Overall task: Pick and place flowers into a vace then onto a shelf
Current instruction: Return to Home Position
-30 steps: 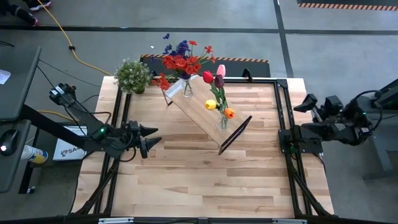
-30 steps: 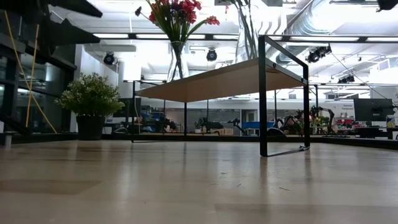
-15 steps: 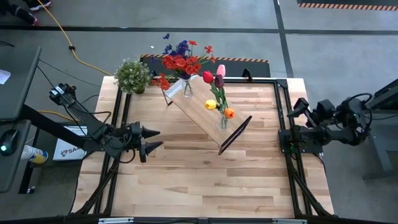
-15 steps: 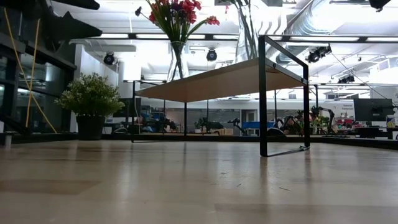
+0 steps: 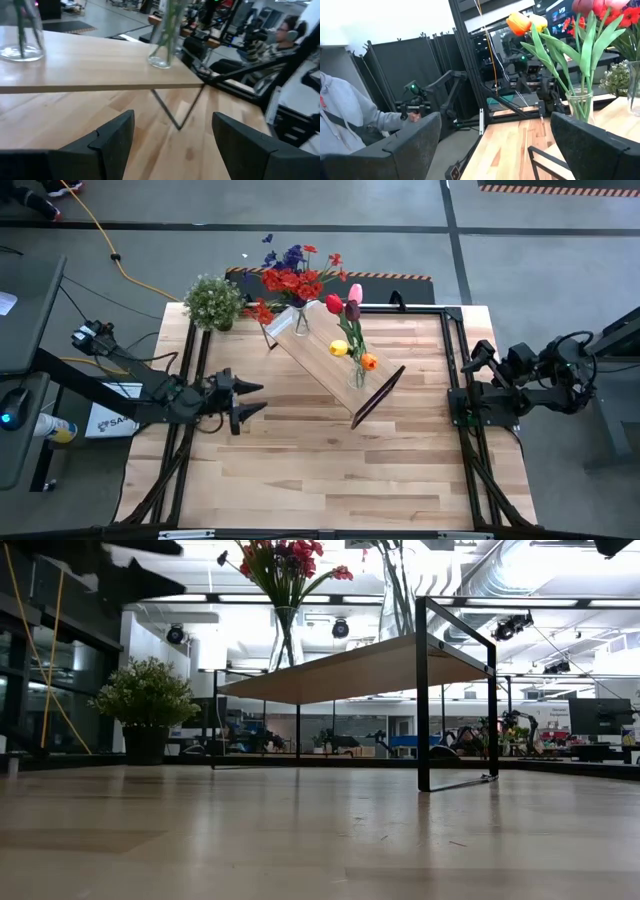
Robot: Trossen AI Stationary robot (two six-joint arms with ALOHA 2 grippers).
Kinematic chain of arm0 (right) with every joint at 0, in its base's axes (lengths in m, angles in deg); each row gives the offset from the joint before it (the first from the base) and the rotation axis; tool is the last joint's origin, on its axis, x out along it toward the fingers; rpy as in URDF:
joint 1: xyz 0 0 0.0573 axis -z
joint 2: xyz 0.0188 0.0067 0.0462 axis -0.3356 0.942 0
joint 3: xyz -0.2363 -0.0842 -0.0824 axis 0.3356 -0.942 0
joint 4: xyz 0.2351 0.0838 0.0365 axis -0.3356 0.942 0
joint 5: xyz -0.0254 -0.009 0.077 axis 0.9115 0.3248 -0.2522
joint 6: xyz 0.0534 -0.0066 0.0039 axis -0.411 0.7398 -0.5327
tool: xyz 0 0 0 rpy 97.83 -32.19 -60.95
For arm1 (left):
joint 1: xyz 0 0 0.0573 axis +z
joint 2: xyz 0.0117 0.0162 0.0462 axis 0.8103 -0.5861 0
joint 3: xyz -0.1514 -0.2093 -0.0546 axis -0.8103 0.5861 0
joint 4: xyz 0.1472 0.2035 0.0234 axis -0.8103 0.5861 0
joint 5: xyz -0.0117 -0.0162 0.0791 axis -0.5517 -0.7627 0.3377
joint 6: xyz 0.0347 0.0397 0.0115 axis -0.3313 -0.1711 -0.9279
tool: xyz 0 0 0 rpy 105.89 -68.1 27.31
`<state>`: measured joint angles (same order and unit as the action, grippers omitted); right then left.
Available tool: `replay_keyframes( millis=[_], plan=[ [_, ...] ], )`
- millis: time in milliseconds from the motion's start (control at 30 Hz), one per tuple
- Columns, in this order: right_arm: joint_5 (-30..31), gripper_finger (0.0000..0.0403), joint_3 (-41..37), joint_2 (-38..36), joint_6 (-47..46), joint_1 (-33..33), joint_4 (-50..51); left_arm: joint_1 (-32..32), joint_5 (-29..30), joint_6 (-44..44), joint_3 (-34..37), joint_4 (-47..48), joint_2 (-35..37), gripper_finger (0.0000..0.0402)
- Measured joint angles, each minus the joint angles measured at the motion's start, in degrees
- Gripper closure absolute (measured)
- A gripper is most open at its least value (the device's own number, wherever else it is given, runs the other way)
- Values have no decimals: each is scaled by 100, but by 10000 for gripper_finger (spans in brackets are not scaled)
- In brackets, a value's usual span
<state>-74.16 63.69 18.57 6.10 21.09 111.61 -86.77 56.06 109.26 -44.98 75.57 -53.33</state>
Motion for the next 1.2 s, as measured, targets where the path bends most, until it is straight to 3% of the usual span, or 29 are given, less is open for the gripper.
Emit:
replay_keyframes(
  millis=[233,500,700,1200],
  plan=[
    [-187,37,0,-2,-35,1,-9,1218,-1179,-303,-1,23,0,103],
    [-255,37,0,-1,-46,0,34,2008,-1702,-427,317,-156,399,102],
    [-251,36,0,-2,-46,2,46,2027,-1868,-528,972,-952,1282,103],
    [-19,37,-4,-1,155,1,-21,2027,-2058,-1351,1611,-909,2957,103]
  ],
)
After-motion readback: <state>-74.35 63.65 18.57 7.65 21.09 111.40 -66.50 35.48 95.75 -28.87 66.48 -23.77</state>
